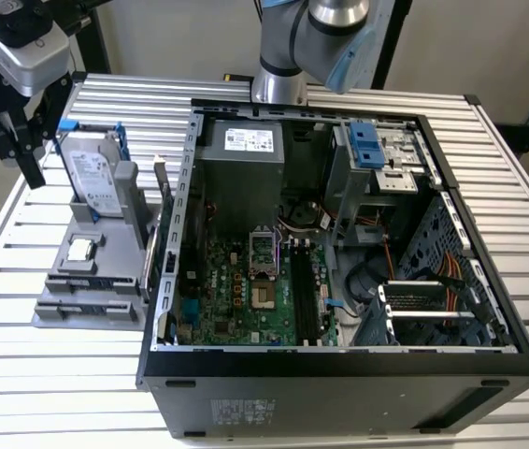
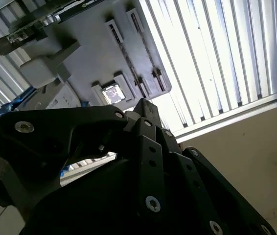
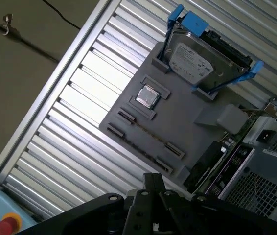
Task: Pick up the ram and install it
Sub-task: 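Pick up the ram and move it above insertion slot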
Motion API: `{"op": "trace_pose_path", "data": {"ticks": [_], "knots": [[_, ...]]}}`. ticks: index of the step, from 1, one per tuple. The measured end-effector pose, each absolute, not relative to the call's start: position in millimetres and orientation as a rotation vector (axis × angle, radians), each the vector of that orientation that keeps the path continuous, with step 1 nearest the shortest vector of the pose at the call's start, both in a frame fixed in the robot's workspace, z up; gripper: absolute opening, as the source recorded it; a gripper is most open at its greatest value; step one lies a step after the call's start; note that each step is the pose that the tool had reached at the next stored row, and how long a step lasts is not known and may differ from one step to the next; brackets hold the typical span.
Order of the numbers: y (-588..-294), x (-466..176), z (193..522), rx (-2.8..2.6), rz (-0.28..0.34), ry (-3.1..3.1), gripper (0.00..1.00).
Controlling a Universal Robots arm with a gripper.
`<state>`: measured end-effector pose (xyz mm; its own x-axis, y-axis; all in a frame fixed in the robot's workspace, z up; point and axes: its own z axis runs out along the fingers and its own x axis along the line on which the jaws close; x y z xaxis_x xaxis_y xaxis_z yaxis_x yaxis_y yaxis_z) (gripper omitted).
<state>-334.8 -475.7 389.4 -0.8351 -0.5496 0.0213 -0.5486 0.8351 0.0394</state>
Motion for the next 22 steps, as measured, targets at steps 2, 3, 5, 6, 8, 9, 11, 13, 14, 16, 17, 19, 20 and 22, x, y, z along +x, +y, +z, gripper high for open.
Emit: {"op": "trace_pose_path", "data": {"ticks": [2, 3, 5, 6, 8, 9, 11, 13, 14, 16, 17, 19, 20, 22], "knots": [[-475.7, -334.9, 389.4, 0.903, -0.049, -2.975, 0.0], [-475.7, -334.9, 389.4, 0.909, -0.049, -2.973, 0.0], [-475.7, -334.9, 389.4, 0.925, -0.048, -2.968, 0.0], [-475.7, -334.9, 389.4, 0.932, -0.048, -2.966, 0.0], [-475.7, -334.9, 389.4, 0.944, -0.047, -2.962, 0.0], [-475.7, -334.9, 389.4, 0.952, -0.047, -2.959, 0.0], [-475.7, -334.9, 389.4, 0.969, -0.046, -2.954, 0.0], [-475.7, -334.8, 389.4, 0.989, -0.046, -2.947, 0.0], [-475.7, -334.8, 389.4, 1.0, -0.046, -2.943, 0.0], [-475.7, -334.8, 389.4, 1.019, -0.045, -2.936, 0.0], [-475.7, -334.9, 389.4, 1.028, -0.045, -2.933, 0.0], [-475.7, -334.9, 389.4, 1.048, -0.045, -2.926, 0.0], [-475.7, -334.8, 389.4, 1.057, -0.045, -2.922, 0.0], [-475.7, -334.8, 389.4, 1.075, -0.044, -2.915, 0.0]]}}
